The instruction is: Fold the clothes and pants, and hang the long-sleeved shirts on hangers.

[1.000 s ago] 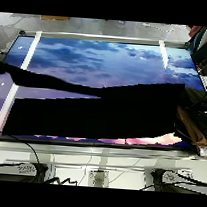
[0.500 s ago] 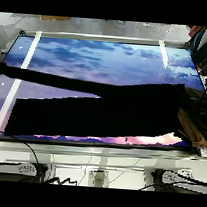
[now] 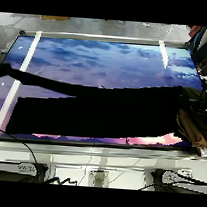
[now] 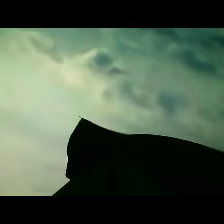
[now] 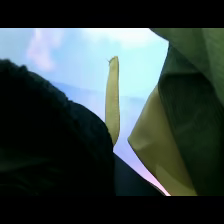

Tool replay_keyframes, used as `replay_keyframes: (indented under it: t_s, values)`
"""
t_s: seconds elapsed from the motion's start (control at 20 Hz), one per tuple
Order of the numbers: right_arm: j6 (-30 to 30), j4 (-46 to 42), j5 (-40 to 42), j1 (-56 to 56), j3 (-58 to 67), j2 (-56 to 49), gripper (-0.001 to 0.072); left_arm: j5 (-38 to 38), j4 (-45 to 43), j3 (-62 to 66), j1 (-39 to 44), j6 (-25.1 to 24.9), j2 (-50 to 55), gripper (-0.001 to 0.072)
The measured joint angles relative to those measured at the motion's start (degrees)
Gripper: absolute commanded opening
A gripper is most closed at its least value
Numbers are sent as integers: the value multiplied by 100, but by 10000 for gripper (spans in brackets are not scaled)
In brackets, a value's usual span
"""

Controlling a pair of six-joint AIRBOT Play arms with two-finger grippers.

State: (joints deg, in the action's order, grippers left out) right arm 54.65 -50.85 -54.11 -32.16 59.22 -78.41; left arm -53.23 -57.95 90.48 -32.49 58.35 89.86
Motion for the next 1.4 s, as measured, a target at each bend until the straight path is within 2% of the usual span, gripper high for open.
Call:
replay_keyframes:
  t_s: [0.35, 0.65, 0.9, 1.2, 1.4]
  values:
    - [4, 81, -15, 9, 17, 2, 28, 1274, 125, 236, -50, -72, -752, 11]
    - [7, 103, -306, 2, 22, 2, 28, 1106, -243, 256, -59, -85, -634, 11]
    - [9, 118, -435, 2, 22, 2, 28, 240, -671, 262, -63, -87, -520, 9]
    - [7, 133, -487, 2, 22, 2, 28, -1600, -1473, 262, -48, -87, -273, 10]
    - [4, 114, -496, 0, 22, 2, 28, -2138, -1631, 262, -39, -85, 168, 12]
